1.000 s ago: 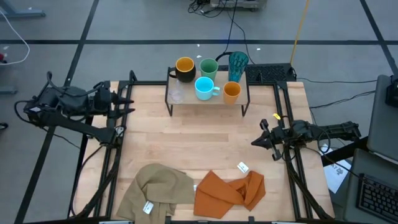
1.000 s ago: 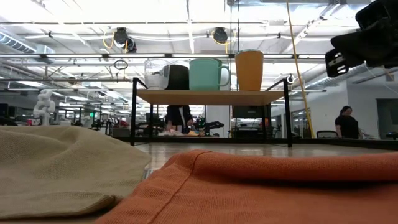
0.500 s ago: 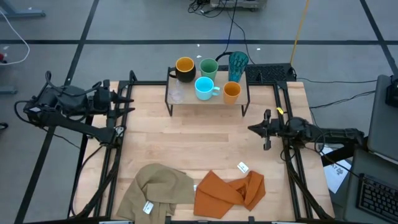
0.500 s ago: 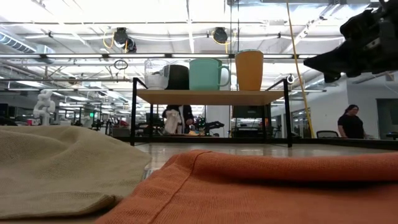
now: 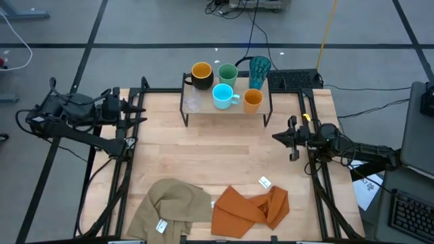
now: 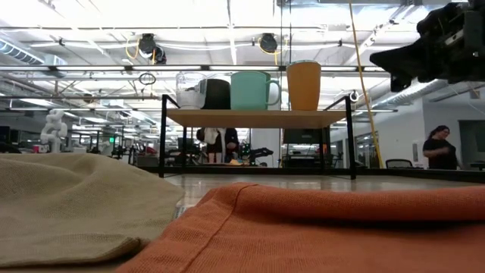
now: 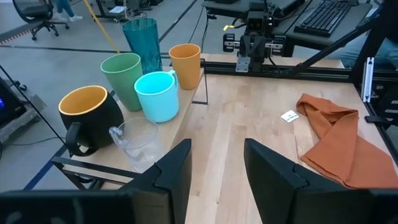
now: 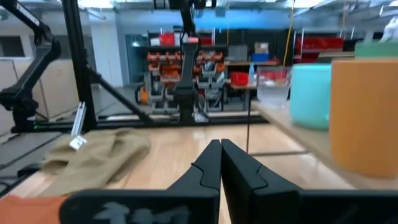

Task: Stack small to large cups/mugs on shelf
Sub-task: Return to Home Position

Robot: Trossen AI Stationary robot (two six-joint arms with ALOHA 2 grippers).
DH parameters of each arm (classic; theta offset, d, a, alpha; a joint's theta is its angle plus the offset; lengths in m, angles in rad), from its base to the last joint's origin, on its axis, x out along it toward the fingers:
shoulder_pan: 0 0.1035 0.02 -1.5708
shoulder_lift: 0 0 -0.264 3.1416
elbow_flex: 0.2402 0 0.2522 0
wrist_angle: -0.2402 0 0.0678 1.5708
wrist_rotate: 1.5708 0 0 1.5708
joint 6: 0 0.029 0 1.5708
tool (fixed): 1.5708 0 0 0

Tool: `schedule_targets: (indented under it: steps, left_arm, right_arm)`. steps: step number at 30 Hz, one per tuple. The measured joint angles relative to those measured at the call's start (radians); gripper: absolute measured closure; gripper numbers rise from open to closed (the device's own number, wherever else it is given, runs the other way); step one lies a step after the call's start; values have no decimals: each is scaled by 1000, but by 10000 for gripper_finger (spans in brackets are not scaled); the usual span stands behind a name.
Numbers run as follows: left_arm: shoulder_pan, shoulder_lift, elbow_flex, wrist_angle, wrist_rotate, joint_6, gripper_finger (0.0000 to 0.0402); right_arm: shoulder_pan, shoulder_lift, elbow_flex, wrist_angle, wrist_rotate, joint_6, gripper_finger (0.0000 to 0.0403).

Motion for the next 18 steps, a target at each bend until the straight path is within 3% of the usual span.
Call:
schedule_targets:
  steps: [18]
  left_arm:
    - [0,0,-27,-43,0,-40,256]
  right_arm:
    - [62,-72,32,-156,7,28,403]
